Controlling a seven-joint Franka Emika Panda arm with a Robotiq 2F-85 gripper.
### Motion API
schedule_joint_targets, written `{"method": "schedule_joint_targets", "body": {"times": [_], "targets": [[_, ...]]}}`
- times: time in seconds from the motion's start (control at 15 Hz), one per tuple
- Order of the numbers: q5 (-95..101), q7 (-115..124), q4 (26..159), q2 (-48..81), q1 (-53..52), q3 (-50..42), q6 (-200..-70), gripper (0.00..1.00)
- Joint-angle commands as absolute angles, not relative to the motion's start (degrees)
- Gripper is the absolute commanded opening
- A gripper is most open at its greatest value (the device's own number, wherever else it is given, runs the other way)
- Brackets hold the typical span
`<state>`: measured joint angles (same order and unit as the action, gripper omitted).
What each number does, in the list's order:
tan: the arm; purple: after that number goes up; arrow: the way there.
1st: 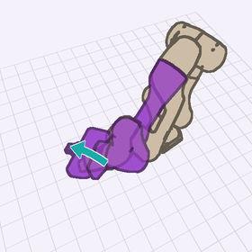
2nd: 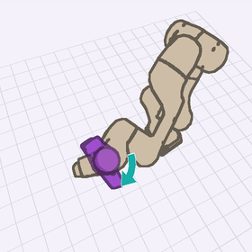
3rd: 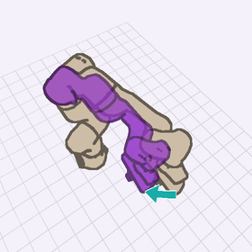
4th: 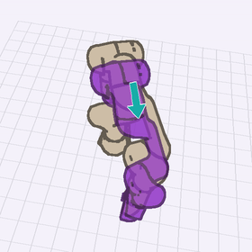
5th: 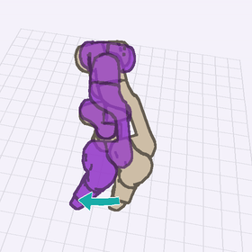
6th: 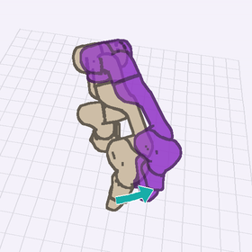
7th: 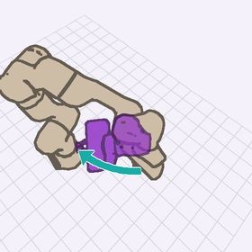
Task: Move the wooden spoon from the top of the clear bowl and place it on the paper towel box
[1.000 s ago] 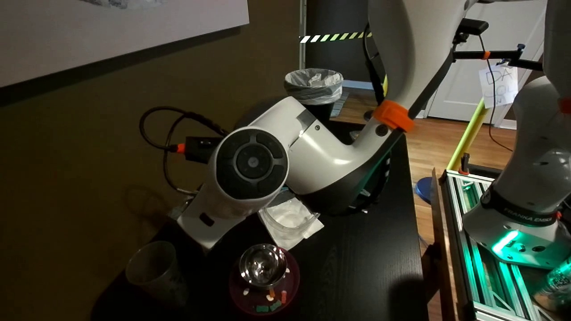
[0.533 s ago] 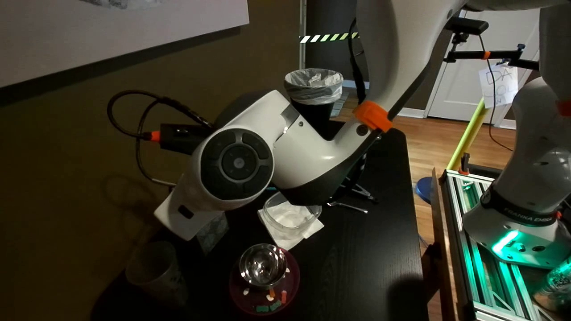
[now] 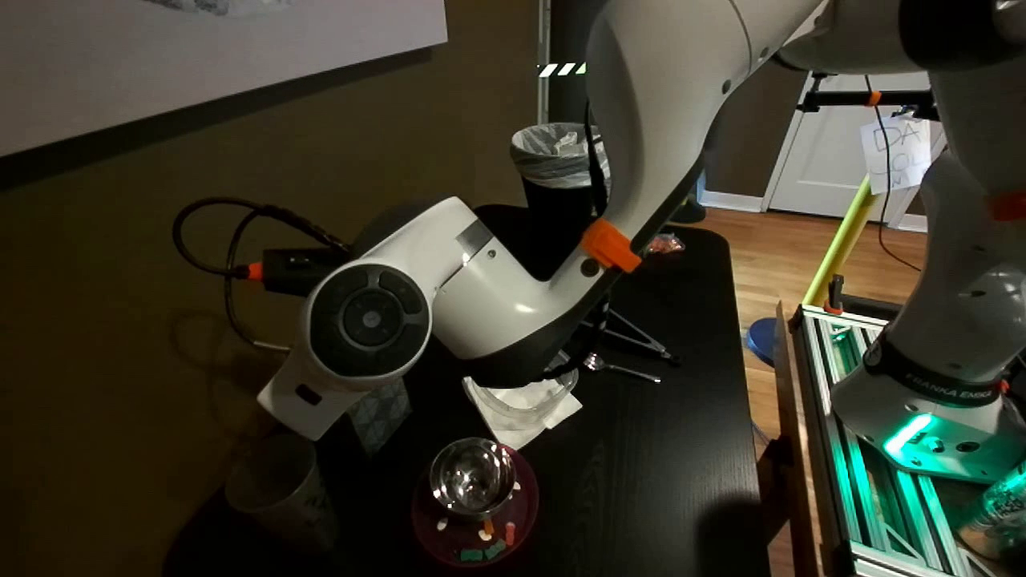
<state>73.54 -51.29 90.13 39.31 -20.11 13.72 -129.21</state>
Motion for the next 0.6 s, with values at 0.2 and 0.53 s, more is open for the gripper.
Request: {"method": "schedule_joint_targets", "body": {"times": [0.2,0.53], "targets": [[67.02,-59.19,80.02,48.0,-19.97,13.49,-125.44,0.01],[70.12,-56.74,82.72,46.12,-21.17,11.63,-126.6,0.01]]}}
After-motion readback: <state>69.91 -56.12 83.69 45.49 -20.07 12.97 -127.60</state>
